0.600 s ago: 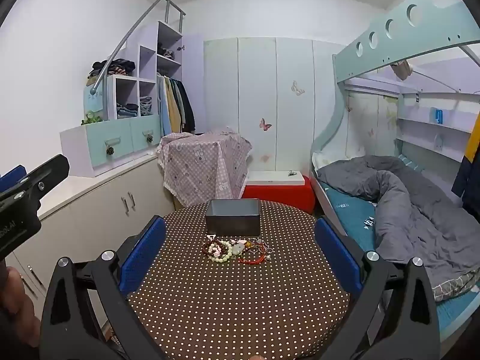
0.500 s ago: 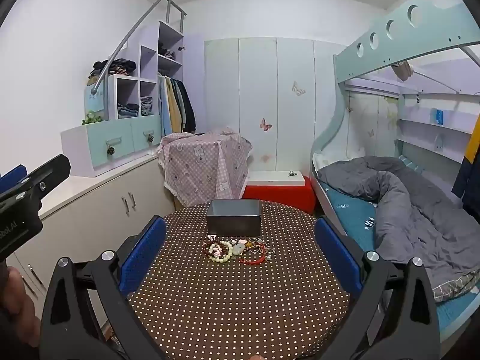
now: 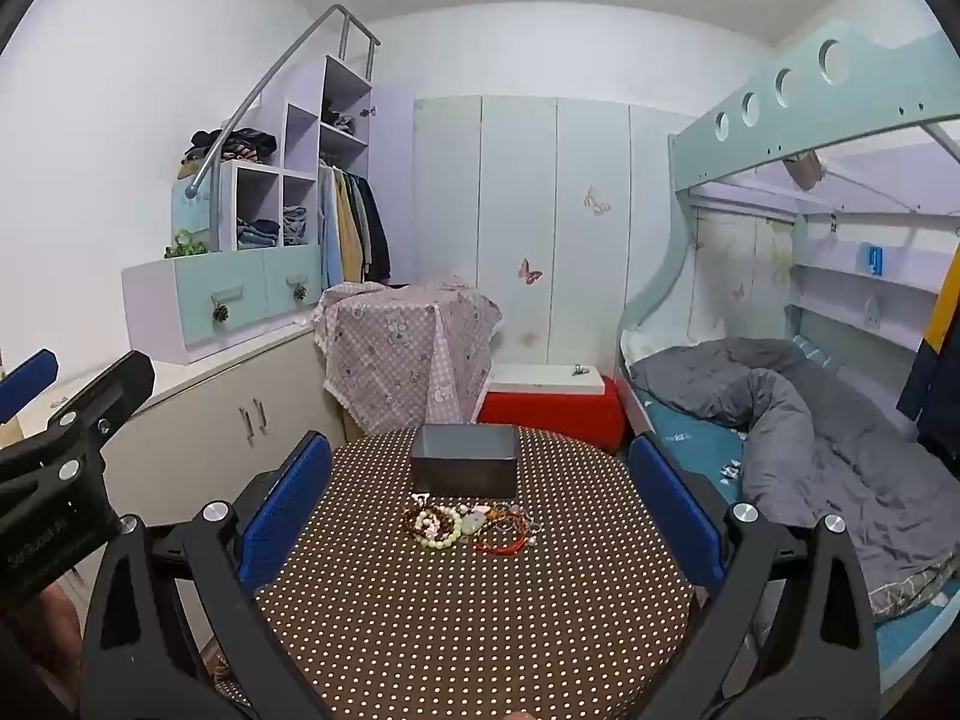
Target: Organize jewelry
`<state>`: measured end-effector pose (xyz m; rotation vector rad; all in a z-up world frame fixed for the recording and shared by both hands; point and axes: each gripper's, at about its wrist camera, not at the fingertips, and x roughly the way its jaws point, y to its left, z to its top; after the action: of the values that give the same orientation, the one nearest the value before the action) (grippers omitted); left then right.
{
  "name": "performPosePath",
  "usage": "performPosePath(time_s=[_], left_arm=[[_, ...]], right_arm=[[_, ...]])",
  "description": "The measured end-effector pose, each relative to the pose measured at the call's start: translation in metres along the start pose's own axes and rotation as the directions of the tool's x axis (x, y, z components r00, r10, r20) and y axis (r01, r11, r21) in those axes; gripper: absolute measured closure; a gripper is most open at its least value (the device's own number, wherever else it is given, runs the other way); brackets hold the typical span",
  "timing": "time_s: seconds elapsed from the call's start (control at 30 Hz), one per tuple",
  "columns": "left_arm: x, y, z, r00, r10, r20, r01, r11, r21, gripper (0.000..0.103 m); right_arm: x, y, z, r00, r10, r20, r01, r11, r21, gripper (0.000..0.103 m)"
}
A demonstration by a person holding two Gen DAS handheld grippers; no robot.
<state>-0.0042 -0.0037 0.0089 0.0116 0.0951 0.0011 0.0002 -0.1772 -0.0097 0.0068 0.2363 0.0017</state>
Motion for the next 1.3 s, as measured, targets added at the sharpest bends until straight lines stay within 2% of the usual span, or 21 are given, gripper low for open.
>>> performPosePath(time_s=[0.3,1.3], left_arm=[[0.001,0.001,-0.003,1.0,0.02,0.004,-0.02,1.0,-0.004,0.006],[0.013,0.001,-0.013,1.0,-0.001,-0.028,0.001,1.0,-0.024,0.006]], right_arm=[[-0.003,-0.005,0.004,1.0,-0.012,0.022,0.012,1.0,-0.003,0.007],[0.002,-0.004,0.008,0.999,-0.008,0.033,0.008,1.0,-0.016,0.007]])
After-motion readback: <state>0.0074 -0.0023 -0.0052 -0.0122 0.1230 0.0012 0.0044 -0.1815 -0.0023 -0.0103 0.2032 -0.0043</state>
